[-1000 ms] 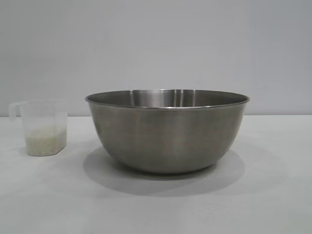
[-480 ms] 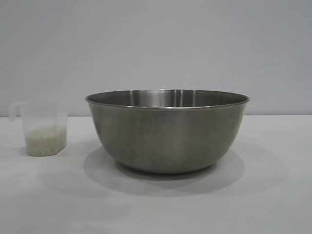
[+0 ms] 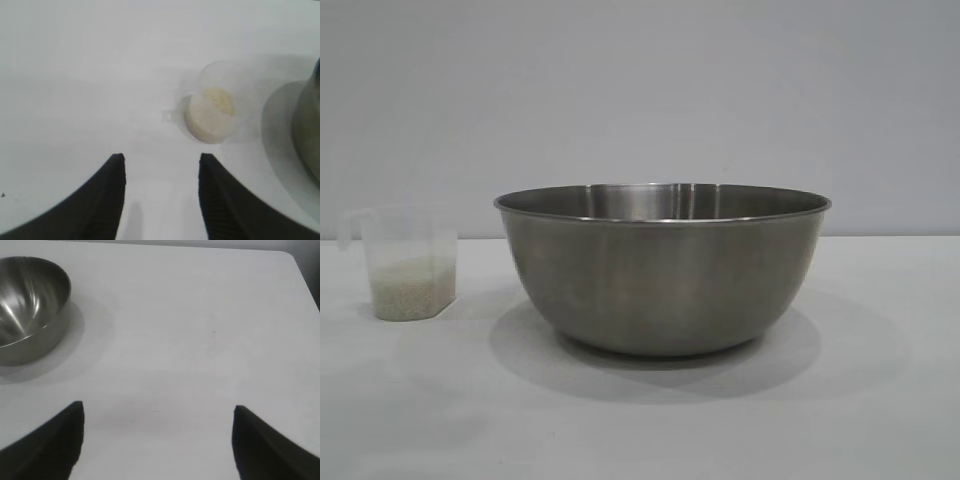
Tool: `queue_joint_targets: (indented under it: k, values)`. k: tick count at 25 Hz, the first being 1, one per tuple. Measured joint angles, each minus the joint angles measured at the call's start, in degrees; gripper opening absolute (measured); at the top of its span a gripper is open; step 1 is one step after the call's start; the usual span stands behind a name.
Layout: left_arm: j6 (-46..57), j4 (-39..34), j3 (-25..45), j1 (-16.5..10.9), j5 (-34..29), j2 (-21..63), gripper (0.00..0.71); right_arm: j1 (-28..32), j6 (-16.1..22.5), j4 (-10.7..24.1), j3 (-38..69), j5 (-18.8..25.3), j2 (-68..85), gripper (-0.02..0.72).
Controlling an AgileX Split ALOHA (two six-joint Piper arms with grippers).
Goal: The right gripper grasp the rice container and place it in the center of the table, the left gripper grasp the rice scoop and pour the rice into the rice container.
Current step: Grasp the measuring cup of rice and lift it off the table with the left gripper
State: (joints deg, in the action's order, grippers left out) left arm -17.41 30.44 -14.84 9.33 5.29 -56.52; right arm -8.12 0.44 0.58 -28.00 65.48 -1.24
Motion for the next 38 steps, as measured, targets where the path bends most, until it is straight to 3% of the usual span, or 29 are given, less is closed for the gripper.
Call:
queue_joint_targets:
  k: [5,9,13,22,28,38]
  values:
    - [0.6,-2.2,4.0,0.8,7.9,-1.8,0.244,0.0,0.0,0.0,0.0,0.0,0.0,0.517]
    - [6.9,-12.9,7.7,2.6,16.8,-4.6,0.244,0.0,0.0,0.0,0.0,0.0,0.0,0.517]
    - [14.3,-22.6,11.4,2.8,30.2,-9.0,0.244,0.0,0.0,0.0,0.0,0.0,0.0,0.517]
    - [17.2,-30.2,13.5,2.8,58.5,-31.0,0.244,0.0,0.0,0.0,0.0,0.0,0.0,0.517]
    - [17.2,-31.3,10.0,2.8,59.6,-44.3,0.244,0.0,0.0,0.0,0.0,0.0,0.0,0.517]
    - [17.2,-31.5,3.2,2.8,59.9,-48.6,0.244,0.0,0.0,0.0,0.0,0.0,0.0,0.517]
